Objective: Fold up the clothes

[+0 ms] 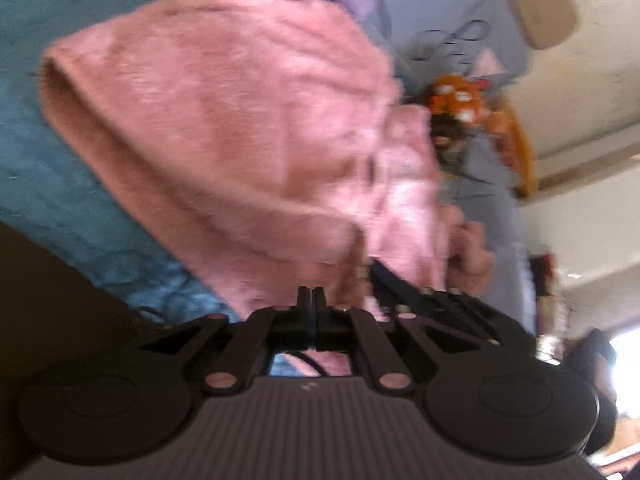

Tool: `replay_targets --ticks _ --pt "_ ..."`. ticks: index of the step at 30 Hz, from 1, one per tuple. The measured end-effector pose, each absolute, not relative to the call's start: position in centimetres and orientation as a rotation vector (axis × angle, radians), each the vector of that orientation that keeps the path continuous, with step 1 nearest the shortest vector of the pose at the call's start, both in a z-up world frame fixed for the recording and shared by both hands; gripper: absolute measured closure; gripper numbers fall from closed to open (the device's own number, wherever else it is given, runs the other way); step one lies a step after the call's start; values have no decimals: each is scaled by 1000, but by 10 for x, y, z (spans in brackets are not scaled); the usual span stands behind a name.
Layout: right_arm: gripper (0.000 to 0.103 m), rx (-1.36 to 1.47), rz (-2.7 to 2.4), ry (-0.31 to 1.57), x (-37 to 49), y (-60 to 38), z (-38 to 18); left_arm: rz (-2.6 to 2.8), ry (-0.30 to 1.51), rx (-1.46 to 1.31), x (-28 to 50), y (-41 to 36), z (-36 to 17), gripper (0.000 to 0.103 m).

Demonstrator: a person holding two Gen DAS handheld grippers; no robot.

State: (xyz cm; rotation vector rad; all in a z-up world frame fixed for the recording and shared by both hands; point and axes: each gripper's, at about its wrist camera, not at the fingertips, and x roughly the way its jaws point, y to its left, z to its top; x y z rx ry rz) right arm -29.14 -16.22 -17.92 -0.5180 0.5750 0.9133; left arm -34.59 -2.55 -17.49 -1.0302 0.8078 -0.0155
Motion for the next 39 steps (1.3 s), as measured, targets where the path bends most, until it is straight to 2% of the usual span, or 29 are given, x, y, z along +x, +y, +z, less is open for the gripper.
replay_targets --ticks 3,6,7,8,9,13,16,19,20,23,26,30,39 --pt "101 -408 936 629 -290 -166 -177 -78 760 -1059 -352 -23 -174 103" --pt "101 -283 944 701 -289 -171 -180 -98 733 -1057 -355 -23 -170 97" --pt "101 -222 945 735 -288 -174 -182 -104 724 -1056 -356 -23 -169 95" --pt "101 -158 943 767 -285 -177 -184 -102 729 -1056 -356 -23 -169 87" --pt "101 -97 938 797 -282 -181 -186 -99 735 -1056 -356 -23 -169 82" --pt "101 171 896 893 -264 -202 -197 -66 773 -1046 -352 -24 -171 82" --pt "101 234 901 918 -263 -206 -201 -41 786 -1046 -348 -24 -172 82" --pt "101 210 918 923 -267 -200 -203 -36 797 -1071 -344 -24 -176 83" --pt "101 201 916 917 -269 -199 -202 -41 808 -1061 -342 -25 -176 89" --pt "101 162 912 892 -272 -196 -200 -33 839 -1012 -338 -31 -172 96" --pt "101 110 913 864 -275 -192 -197 11 862 -983 -339 -33 -170 98" --pt "101 -53 915 786 -287 -180 -192 55 884 -965 -341 -33 -169 99" --pt "99 -662 917 534 -322 -141 -211 98 915 -945 -343 -34 -171 99"
